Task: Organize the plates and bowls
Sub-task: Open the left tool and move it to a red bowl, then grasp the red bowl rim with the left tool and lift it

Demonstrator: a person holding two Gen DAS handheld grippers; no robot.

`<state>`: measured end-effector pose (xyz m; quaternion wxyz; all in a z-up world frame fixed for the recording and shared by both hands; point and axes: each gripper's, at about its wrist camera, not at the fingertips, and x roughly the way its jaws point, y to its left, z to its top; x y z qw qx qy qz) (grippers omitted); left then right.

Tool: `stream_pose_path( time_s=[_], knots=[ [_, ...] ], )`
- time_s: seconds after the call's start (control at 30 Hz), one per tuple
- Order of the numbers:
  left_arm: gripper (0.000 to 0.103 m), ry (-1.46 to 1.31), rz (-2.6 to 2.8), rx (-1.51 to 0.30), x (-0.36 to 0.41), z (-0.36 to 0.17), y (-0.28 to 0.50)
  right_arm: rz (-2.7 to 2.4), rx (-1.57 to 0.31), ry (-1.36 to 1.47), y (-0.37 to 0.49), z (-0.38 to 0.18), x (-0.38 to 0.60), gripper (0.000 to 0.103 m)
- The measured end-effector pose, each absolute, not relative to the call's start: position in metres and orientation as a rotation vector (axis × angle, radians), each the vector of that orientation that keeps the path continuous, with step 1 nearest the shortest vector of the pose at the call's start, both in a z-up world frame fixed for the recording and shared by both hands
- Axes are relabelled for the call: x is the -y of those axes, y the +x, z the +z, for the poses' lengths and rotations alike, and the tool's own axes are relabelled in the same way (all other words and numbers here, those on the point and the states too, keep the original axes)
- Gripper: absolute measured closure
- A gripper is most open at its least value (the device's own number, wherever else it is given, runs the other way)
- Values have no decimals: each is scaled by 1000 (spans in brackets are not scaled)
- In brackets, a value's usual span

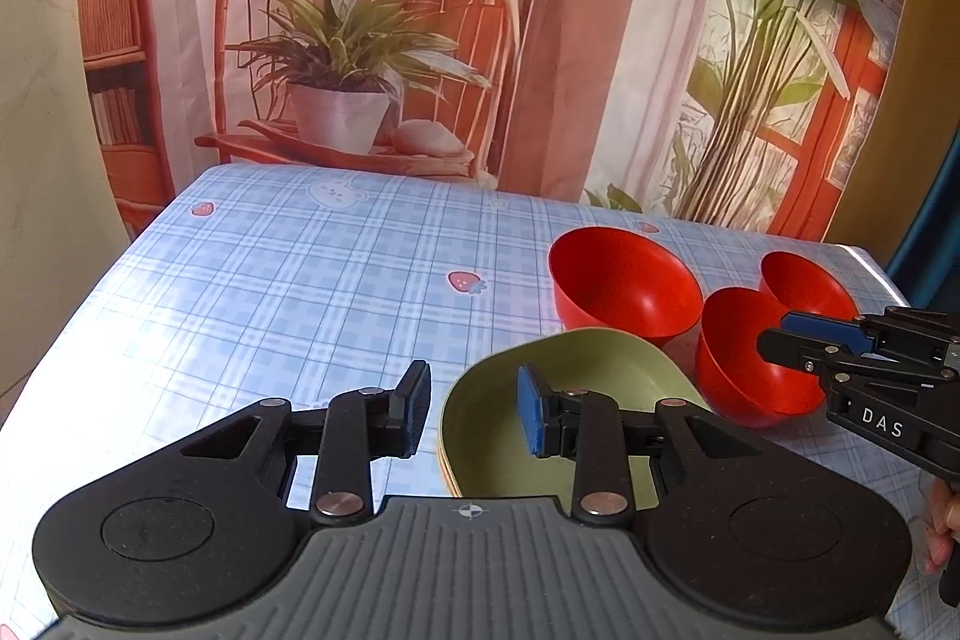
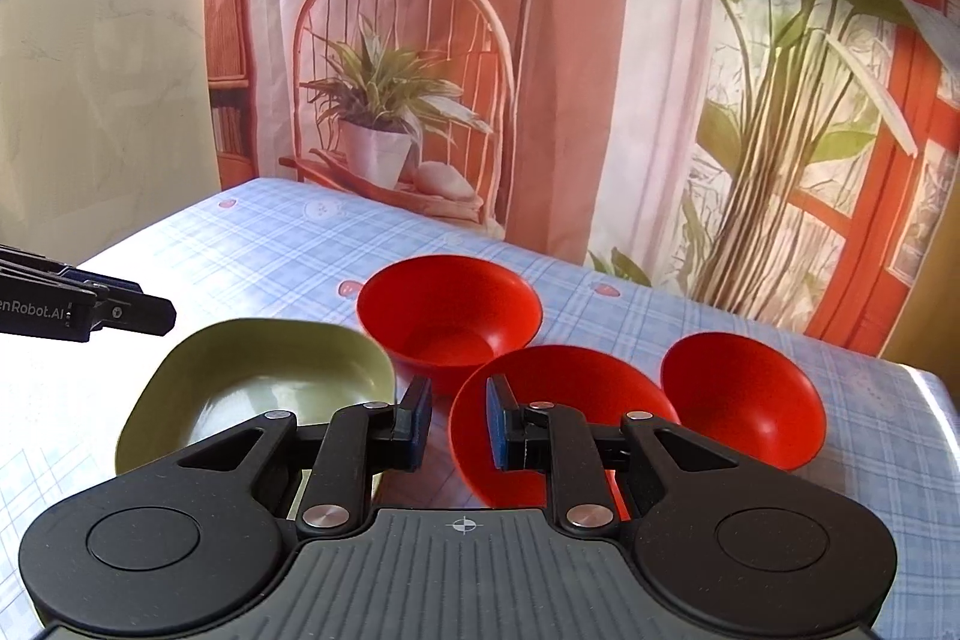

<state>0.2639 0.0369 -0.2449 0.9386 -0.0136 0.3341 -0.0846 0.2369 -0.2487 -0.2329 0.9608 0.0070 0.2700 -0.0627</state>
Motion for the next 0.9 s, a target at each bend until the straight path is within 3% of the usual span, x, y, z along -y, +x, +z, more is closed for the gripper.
stream_pose_path(
  time_s=[0.33, 0.9],
  knots=[
    [70, -63, -206, -669, -9, -228, 307, -136, -550, 29, 272, -226, 287, 85],
    [70, -134, -175, -843, 22, -283, 377, -142, -669, 226, 338, -256, 328, 85]
  ],
)
